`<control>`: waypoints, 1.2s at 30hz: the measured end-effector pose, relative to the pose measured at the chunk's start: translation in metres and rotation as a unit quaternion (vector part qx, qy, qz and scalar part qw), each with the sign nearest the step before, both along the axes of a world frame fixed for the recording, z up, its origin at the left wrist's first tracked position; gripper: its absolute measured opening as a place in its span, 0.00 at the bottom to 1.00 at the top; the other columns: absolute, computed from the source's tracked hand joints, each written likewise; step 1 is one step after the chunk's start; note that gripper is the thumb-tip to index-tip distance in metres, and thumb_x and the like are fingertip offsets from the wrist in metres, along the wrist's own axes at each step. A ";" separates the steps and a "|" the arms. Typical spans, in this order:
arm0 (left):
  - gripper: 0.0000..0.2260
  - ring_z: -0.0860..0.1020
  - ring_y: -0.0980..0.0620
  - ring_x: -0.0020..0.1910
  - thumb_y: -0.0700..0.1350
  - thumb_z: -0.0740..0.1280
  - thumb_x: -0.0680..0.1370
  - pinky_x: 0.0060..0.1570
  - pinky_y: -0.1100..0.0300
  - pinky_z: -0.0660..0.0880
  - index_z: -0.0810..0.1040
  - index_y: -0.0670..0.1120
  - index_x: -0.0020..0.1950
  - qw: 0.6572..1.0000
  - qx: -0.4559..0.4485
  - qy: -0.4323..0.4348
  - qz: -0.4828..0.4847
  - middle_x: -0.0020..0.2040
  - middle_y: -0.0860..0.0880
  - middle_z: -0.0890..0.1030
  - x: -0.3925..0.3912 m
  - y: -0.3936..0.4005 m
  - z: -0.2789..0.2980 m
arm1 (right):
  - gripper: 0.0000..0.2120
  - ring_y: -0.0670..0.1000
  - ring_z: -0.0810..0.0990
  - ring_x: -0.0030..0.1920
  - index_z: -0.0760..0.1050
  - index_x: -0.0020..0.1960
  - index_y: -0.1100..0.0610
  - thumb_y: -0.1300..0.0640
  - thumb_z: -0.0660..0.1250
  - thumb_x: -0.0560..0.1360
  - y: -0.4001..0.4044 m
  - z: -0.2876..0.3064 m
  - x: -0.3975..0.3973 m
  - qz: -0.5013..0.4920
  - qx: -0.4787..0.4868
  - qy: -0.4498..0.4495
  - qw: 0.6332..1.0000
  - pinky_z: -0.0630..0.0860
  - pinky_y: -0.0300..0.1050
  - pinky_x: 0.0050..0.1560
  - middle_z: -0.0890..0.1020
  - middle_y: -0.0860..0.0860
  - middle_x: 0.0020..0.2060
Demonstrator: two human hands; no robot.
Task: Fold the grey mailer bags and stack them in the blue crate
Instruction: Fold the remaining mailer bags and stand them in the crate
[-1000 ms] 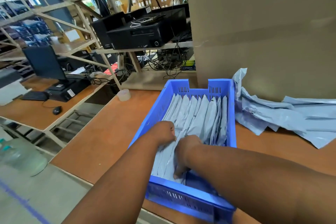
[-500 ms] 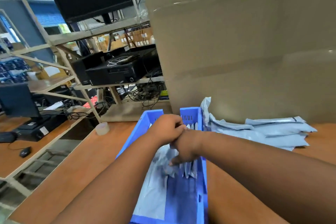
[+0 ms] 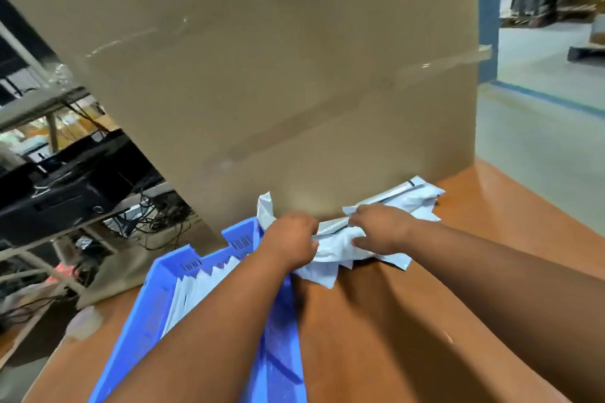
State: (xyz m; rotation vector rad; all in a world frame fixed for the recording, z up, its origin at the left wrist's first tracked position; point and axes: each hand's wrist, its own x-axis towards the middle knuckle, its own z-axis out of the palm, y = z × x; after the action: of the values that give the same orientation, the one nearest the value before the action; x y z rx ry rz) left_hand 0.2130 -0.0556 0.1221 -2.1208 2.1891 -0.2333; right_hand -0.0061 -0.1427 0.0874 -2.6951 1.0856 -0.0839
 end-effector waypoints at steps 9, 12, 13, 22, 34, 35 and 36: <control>0.10 0.82 0.43 0.56 0.44 0.68 0.75 0.52 0.52 0.77 0.82 0.50 0.55 0.973 0.061 -0.207 0.079 0.54 0.49 0.84 0.014 -0.040 -0.035 | 0.18 0.60 0.76 0.62 0.75 0.66 0.51 0.47 0.66 0.77 -0.008 -0.076 0.025 -0.078 0.019 -0.088 0.993 0.78 0.56 0.59 0.75 0.54 0.64; 0.08 0.83 0.44 0.53 0.43 0.67 0.75 0.50 0.53 0.77 0.82 0.50 0.53 0.970 0.074 -0.216 0.086 0.51 0.48 0.85 0.012 -0.045 -0.035 | 0.20 0.61 0.75 0.65 0.75 0.65 0.53 0.47 0.67 0.76 -0.008 -0.084 0.035 -0.093 0.009 -0.132 0.987 0.78 0.57 0.59 0.74 0.56 0.66; 0.08 0.84 0.43 0.51 0.43 0.68 0.75 0.49 0.53 0.76 0.83 0.49 0.52 0.973 0.060 -0.208 0.076 0.49 0.47 0.85 0.009 -0.045 -0.034 | 0.23 0.63 0.74 0.68 0.75 0.68 0.54 0.48 0.67 0.75 -0.009 -0.087 0.037 -0.092 -0.007 -0.151 0.984 0.77 0.58 0.62 0.74 0.58 0.69; 0.14 0.75 0.46 0.26 0.36 0.75 0.58 0.28 0.59 0.59 0.73 0.51 0.30 0.996 -0.042 -0.050 -0.063 0.30 0.50 0.75 -0.071 0.012 -0.028 | 0.30 0.61 0.67 0.80 0.74 0.75 0.48 0.49 0.74 0.74 0.013 -0.091 -0.027 -0.078 -0.141 -0.124 0.979 0.58 0.72 0.78 0.72 0.57 0.77; 0.04 0.77 0.45 0.51 0.40 0.61 0.80 0.40 0.50 0.65 0.73 0.49 0.51 0.983 0.104 0.011 -0.151 0.52 0.49 0.75 -0.200 0.122 -0.084 | 0.15 0.58 0.78 0.68 0.76 0.57 0.51 0.54 0.66 0.71 0.119 -0.148 -0.214 0.029 -0.127 -0.103 0.986 0.72 0.61 0.73 0.79 0.53 0.67; 0.03 0.77 0.44 0.50 0.41 0.62 0.79 0.41 0.48 0.69 0.72 0.49 0.49 0.981 0.098 0.036 -0.161 0.51 0.48 0.75 -0.204 0.128 -0.092 | 0.14 0.58 0.78 0.66 0.76 0.56 0.51 0.55 0.66 0.71 0.128 -0.152 -0.223 0.027 -0.105 -0.104 0.989 0.73 0.57 0.70 0.79 0.53 0.66; 0.03 0.77 0.43 0.49 0.42 0.64 0.77 0.42 0.47 0.72 0.72 0.49 0.48 0.980 0.094 0.050 -0.169 0.51 0.47 0.75 -0.208 0.134 -0.102 | 0.12 0.58 0.79 0.65 0.76 0.55 0.52 0.56 0.67 0.71 0.136 -0.155 -0.231 0.025 -0.086 -0.108 0.990 0.73 0.54 0.67 0.79 0.53 0.66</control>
State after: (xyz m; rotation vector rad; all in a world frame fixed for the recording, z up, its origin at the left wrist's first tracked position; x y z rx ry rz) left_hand 0.0047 0.0780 0.0199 -1.6917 2.5067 0.0603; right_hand -0.2375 -0.0068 -0.0673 -2.7787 0.9862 -0.4695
